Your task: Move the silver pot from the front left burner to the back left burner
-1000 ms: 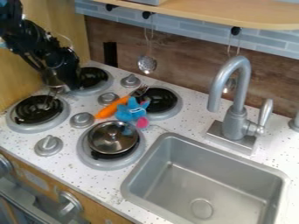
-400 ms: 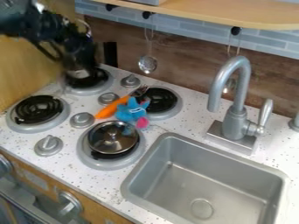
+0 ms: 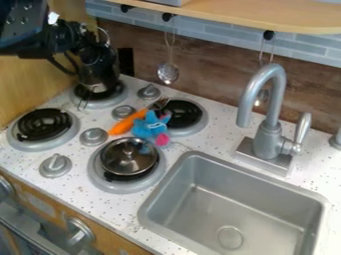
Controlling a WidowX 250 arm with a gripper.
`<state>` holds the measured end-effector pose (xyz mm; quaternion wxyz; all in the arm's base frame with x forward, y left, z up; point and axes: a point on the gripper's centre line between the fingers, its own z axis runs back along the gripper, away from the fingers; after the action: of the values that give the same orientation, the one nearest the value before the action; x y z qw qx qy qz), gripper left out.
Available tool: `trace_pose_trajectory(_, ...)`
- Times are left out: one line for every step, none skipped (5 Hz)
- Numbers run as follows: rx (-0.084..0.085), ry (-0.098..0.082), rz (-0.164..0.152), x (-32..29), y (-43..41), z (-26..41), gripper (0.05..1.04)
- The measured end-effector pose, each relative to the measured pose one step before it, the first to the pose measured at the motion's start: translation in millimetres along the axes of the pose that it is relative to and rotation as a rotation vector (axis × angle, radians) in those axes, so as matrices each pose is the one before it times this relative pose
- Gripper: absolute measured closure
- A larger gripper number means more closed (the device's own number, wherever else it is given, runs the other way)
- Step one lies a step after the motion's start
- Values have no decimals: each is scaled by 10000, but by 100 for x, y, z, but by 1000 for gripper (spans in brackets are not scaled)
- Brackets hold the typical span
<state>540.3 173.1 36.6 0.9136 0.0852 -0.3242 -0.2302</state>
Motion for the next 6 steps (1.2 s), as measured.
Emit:
trace_pose_trajectory(117,80,-119,-175,151,-45,988)
trace_pose_trajectory(5,171,94,-616,-251,-319,965)
trace_pose_trajectory(127,264,181,-410,198,44,773)
trace_pose_trajectory(19,140,0,-231,30,-36,483)
trace_pose_trajectory(-87,138,-10,-435,-303,-210,184)
trace_pose_trajectory(-65,113,7,-421,-344,1,73)
